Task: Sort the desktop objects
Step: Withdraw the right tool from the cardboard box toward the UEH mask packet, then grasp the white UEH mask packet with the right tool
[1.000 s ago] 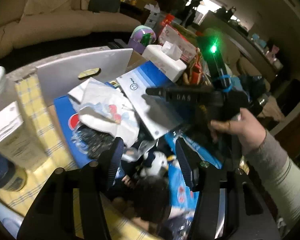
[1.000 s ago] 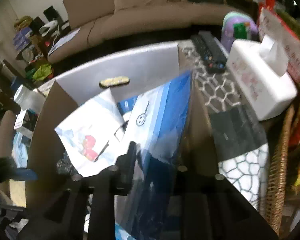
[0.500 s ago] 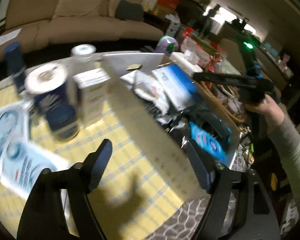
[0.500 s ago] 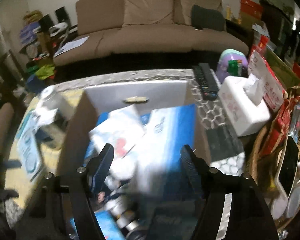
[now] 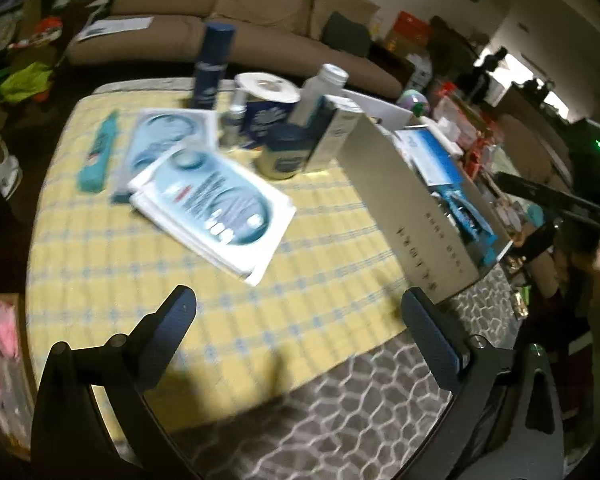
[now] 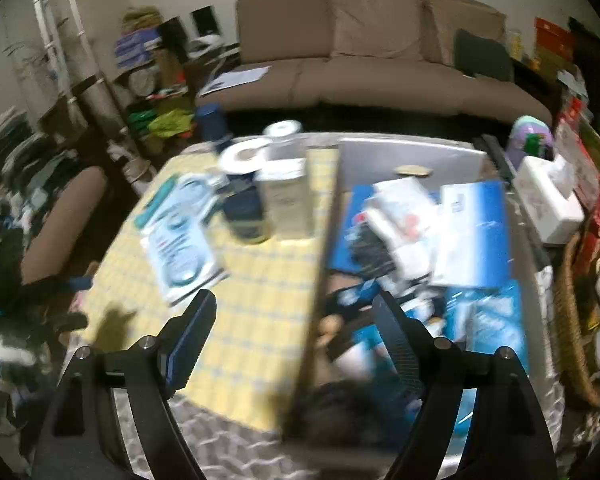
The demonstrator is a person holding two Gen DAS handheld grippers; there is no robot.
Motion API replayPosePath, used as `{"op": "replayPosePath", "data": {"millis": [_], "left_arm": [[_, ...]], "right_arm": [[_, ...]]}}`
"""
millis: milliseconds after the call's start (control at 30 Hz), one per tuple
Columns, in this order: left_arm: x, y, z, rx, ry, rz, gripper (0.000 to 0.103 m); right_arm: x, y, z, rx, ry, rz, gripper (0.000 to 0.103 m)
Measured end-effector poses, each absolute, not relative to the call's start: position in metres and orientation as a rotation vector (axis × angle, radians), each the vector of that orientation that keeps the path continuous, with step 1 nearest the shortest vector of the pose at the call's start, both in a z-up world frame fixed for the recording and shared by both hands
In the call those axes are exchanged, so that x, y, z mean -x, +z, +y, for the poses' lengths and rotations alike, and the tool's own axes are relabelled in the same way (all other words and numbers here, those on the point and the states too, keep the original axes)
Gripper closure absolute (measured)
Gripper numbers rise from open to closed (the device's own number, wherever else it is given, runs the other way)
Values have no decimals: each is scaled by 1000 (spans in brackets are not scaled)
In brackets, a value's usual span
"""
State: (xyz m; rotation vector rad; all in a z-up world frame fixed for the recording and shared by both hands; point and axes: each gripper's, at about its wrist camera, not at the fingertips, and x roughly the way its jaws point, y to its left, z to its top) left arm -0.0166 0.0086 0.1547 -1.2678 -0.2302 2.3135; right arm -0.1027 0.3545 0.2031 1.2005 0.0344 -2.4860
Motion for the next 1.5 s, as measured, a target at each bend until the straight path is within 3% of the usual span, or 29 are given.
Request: {"op": "replayPosePath", "data": {"millis": [433,733,1100,1433,1500], "left_arm": [[-11,148,-42,1307,2345,-340,0],[50,91,-48,1405,2257,-454,0],[110,42,-32,1496,2199,-512,0],[135,30,-16,1478,2212,-504,0],[137,30,-17,1475,2203,-520,0]], "right_arm": [[52,168,251,-1222,-2349,-1,19],[127,105,200,-1242,-2263,144,19],[220,50,181,-1259,-2223,66,19],[245,19,184,-1278,-2163,-13,19],[243,15,183,-1284,-2126,-37,25]]}}
